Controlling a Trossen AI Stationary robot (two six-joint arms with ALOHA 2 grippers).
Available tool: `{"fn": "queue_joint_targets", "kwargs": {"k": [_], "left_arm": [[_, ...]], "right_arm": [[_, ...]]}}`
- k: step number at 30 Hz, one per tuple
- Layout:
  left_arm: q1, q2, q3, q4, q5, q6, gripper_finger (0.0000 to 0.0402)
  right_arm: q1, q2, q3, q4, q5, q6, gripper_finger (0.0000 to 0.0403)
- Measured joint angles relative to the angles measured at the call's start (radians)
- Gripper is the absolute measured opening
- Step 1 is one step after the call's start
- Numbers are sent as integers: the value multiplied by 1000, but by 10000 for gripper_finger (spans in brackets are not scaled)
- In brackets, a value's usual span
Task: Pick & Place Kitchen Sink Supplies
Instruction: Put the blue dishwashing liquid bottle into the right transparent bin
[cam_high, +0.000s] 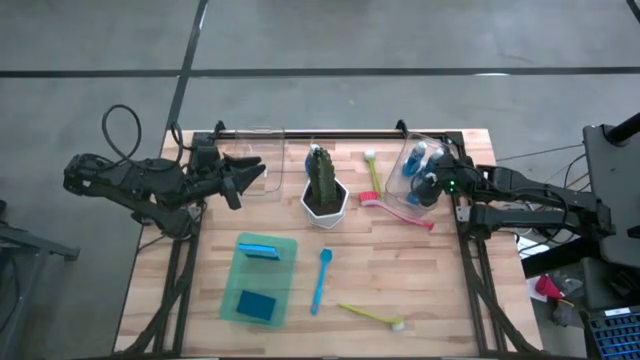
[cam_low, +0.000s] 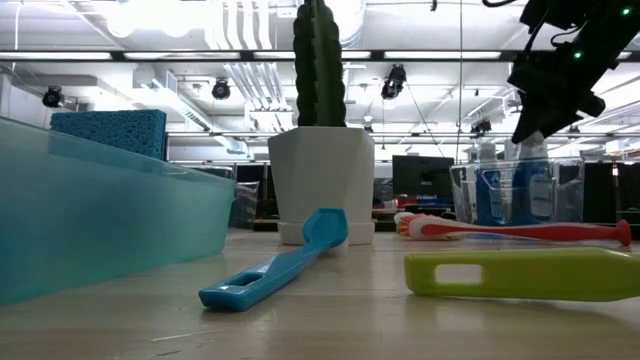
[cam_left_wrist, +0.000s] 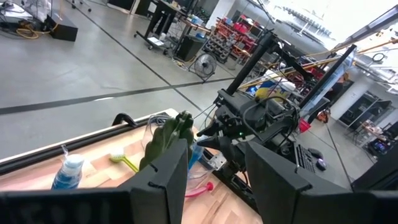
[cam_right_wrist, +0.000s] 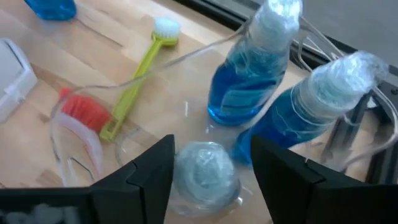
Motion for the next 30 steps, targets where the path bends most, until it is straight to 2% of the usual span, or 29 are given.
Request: {"fn": "queue_joint_targets", "kwargs": {"k": [8,16,24,30], "left_arm": [[0,0,0,0,5,1,154],[0,0,0,0,5,2,154],[27,-3,0,-4,16,-68,154],[44,-17,0,-14,54,-73,154]], "right_arm": [[0,0,55,8,2,-5,233],[0,1,180,21,4,32,236],[0,15,275,241,-89,34,235],[0,94,320,356,-172,27,230]]}}
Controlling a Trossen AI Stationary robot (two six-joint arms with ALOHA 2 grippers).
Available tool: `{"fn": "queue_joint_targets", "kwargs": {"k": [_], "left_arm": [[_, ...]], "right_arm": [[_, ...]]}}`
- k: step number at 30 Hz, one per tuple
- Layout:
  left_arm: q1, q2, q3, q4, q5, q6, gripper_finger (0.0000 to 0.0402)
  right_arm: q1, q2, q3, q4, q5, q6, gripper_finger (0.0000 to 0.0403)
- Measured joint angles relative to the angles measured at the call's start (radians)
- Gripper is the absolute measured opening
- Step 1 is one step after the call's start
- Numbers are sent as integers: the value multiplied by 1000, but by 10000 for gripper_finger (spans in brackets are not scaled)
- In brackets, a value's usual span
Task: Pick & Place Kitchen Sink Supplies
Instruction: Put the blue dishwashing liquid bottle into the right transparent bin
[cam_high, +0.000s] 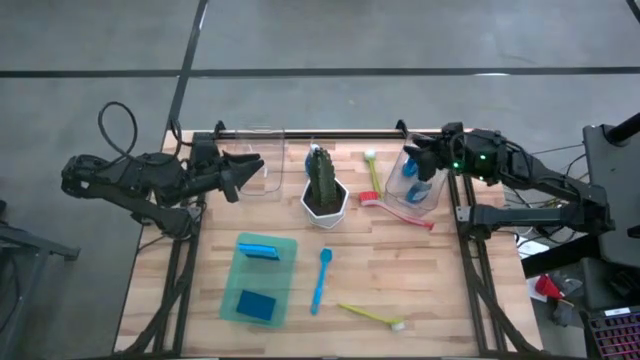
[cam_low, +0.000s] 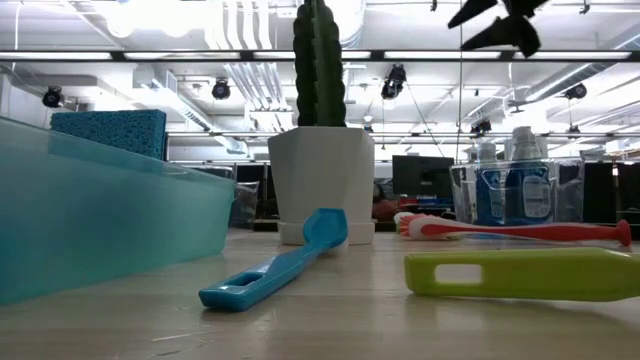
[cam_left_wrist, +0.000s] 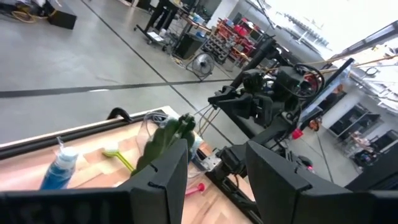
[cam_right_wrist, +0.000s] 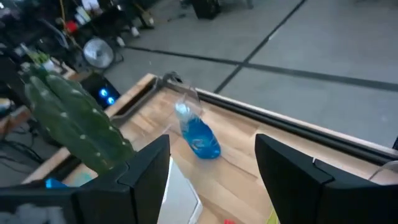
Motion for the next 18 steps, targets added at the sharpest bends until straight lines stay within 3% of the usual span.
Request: {"fn": "queue_joint_targets", "kwargs": {"k": [10,18], "left_arm": [[5,-12,0,-13,55,-17,154],[4,-11,0,-13,84,-18,154]], "right_arm": [[-6,249,134,-3,-9,-1,225],[-100,468,315,-7,-32,-94,224]]}}
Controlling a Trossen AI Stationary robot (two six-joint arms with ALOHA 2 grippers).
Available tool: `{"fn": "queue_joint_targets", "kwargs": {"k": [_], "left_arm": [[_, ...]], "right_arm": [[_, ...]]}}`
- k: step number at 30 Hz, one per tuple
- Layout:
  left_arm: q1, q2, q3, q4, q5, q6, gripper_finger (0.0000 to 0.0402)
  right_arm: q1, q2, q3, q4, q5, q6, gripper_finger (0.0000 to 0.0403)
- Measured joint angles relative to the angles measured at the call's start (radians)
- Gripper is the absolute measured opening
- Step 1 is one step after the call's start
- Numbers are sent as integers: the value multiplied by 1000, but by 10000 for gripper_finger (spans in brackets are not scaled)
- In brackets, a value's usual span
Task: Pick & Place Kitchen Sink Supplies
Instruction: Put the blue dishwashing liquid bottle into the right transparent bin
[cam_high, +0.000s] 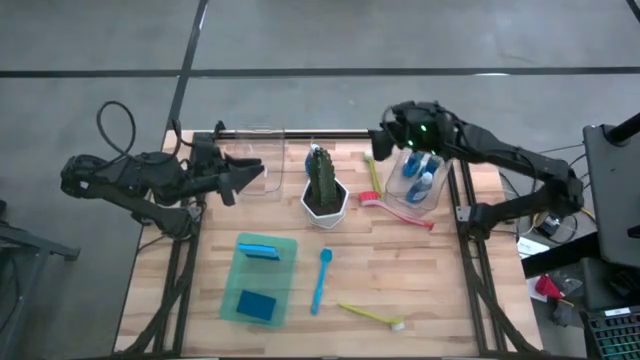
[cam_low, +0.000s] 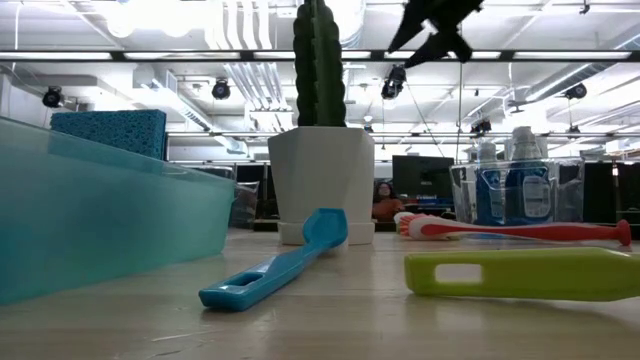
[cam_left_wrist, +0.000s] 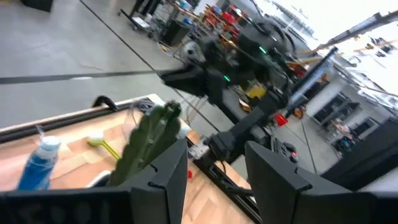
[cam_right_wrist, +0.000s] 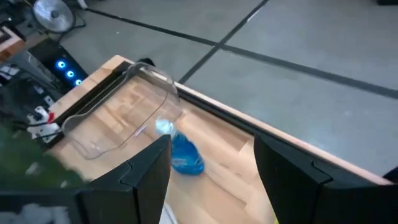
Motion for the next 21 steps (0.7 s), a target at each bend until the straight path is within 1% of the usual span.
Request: {"fn": "queue_joint_targets", "kwargs": {"k": [3,7,9,11,13,17,19,21], "left_arm": [[0,0,0,-2,12,0,154],[0,0,0,-15,14,0,154],[0,0,0,-14,17,2,154],[0,0,0,-19,19,3,154],[0,0,0,-35,19,3,154],[0,0,0,-61,19,3,154],[0,0,0,-69,20,2,154],[0,0,0,-78,20,1,154]], "right_arm": [[-87,77,61,-2,-107,-13,224],[-215,180,127,-3,-359,-17,223],[-258,228,151,-4,-477,-98,224],[-282,268,169,-6,-551,-206,223],[-295,303,186,-6,-582,-331,223],[-296,368,210,-3,-584,-531,224],[-295,403,217,-6,-585,-597,223],[-292,436,229,-5,-586,-613,220]]}}
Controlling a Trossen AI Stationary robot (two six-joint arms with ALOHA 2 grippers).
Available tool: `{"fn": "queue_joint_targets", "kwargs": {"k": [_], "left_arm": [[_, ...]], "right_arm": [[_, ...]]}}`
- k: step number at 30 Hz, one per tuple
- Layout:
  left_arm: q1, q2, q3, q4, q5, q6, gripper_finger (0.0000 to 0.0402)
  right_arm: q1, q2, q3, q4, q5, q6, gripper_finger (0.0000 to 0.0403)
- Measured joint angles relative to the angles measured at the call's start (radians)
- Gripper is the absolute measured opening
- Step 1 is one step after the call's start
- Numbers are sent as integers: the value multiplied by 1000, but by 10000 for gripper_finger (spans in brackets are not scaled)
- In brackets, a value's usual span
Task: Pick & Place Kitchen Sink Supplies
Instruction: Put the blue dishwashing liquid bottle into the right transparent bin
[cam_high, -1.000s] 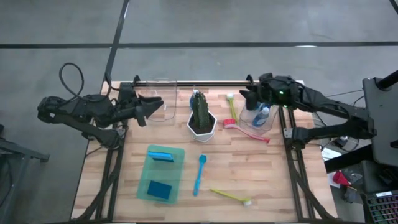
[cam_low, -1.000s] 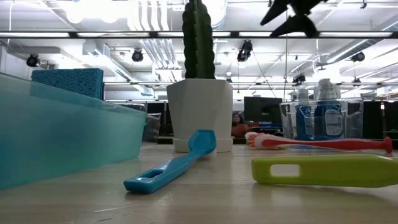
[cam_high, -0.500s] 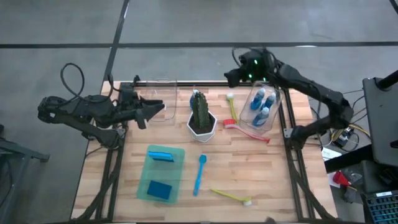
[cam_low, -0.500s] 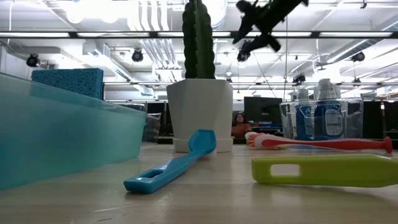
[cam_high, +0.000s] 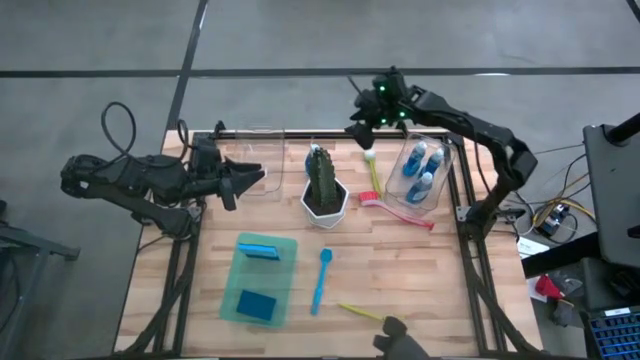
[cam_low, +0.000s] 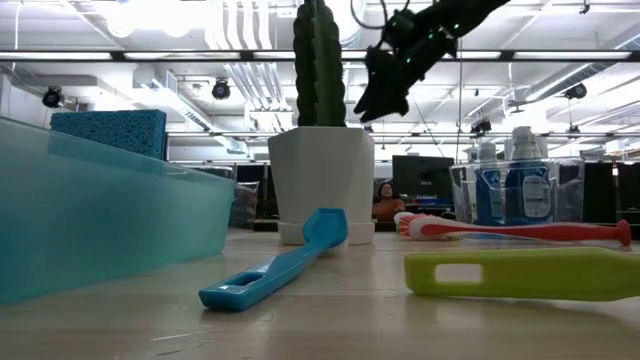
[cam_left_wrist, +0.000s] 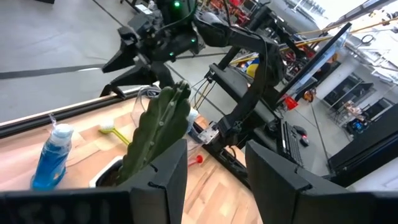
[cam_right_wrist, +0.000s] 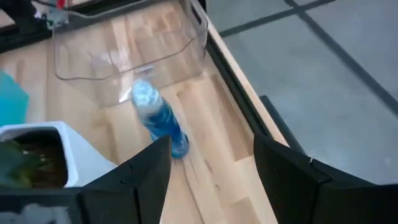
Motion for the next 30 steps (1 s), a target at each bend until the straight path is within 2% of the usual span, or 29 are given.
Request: {"fn": "queue_joint_targets", "kwargs": {"k": [5,14,21,30], "left_arm": [[0,-1,0,-18,0,1,154],[0,-2,0,-26,-46,0,154],[1,0,0,-33,-98,0,154],[1,0,0,-33,-109,-2,154]], "right_arm": [[6,67,8,37,-101,-54,219],[41,152,5,76,-170,-148,221],[72,193,4,150,-186,-157,221],[84,194,2,255,-190,-162,221]]}}
